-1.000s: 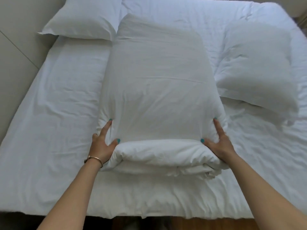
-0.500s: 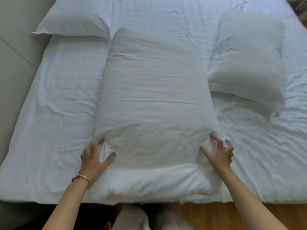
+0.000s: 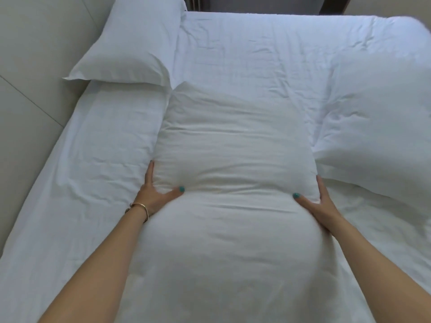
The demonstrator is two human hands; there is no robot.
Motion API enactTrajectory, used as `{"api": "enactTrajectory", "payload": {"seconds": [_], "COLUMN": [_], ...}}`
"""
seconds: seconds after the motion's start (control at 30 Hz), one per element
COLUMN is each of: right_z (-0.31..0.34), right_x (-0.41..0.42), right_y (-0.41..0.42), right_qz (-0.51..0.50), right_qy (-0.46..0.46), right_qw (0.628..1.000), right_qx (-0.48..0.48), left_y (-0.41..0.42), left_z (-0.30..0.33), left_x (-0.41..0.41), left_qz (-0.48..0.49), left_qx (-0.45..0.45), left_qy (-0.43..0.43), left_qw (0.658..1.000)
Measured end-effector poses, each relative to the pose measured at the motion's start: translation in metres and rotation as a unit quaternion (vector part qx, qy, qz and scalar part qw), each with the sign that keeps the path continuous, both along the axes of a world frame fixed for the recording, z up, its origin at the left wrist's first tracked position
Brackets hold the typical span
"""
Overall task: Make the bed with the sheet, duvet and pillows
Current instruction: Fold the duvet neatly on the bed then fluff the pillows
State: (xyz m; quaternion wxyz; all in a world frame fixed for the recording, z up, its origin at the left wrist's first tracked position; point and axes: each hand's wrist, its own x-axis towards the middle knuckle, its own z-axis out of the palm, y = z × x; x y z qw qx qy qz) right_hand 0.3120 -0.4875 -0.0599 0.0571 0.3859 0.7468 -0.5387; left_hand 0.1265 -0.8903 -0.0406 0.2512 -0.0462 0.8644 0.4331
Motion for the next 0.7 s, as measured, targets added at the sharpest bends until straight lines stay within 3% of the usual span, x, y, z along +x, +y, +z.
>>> {"api": "enactTrajectory", "payload": {"seconds": [0.13, 0.3, 0.7], "right_z": [-0.019, -0.029, -0.040], "right_x": [-0.016, -0.027, -0.026], "right_y": [-0.001, -0.008, -0.015], "right_qz": [-0.011, -0.037, -0.067], "right_qy": [-0.002, -0.007, 0.043], "right_qw": [1.000, 0.998, 0.994], "right_qx": [-0.012, 0.040, 0.076], "left_y": [-0.004, -0.004, 0.002], "left_z": [-0.036, -0.067, -0.063], "left_x": [-0.032, -0.052, -0.037], "left_qz": [-0.024, -0.037, -0.057], "left_qx": [0.037, 0.071, 0.026], "left_qy": [-0.030, -0.029, 0.095], "left_qw": [0.999, 0.996, 0.994]}}
